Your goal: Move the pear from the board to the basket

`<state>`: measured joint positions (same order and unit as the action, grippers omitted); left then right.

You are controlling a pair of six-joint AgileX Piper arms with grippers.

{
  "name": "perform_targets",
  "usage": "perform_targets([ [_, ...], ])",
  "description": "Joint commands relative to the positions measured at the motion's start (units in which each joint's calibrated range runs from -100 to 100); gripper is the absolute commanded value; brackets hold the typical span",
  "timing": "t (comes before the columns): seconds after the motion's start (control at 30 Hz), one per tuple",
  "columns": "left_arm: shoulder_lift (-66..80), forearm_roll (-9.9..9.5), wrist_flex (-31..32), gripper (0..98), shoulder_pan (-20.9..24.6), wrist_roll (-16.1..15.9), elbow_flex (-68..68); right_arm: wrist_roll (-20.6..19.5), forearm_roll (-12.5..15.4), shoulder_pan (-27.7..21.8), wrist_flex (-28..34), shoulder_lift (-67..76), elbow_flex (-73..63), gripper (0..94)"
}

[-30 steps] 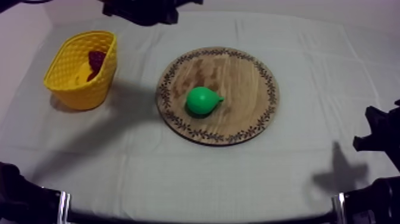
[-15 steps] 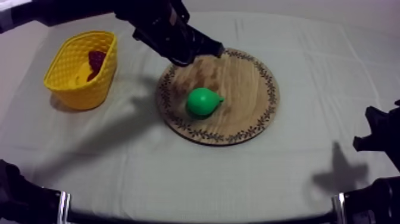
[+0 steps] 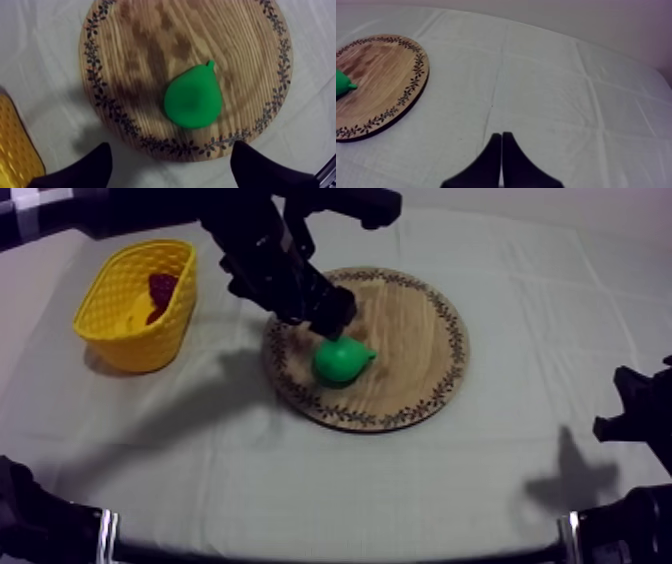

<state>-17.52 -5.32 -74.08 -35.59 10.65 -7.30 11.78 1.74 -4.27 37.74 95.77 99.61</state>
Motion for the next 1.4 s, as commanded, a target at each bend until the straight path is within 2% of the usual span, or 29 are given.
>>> perform_targets([
  [0.0,-0.1,0.62,-0.4,94.1,0.0,-0.3,-0.1,0.0,0.0,0.0,0.0,0.0,0.1,0.5],
  [0.4,-5.3,2.69,2.8,93.1,0.1,1.8,1.8,0.0,0.0,0.0,0.0,0.0,0.1,0.5],
  [0.73,-12.8,4.82,1.1,88.8,0.0,1.2,7.0,0.0,0.0,0.0,0.0,0.0,0.1,0.5],
  [1.37,-25.5,5.24,-1.2,78.7,-0.7,1.6,17.5,0.0,0.0,0.0,0.0,0.0,0.1,0.5],
])
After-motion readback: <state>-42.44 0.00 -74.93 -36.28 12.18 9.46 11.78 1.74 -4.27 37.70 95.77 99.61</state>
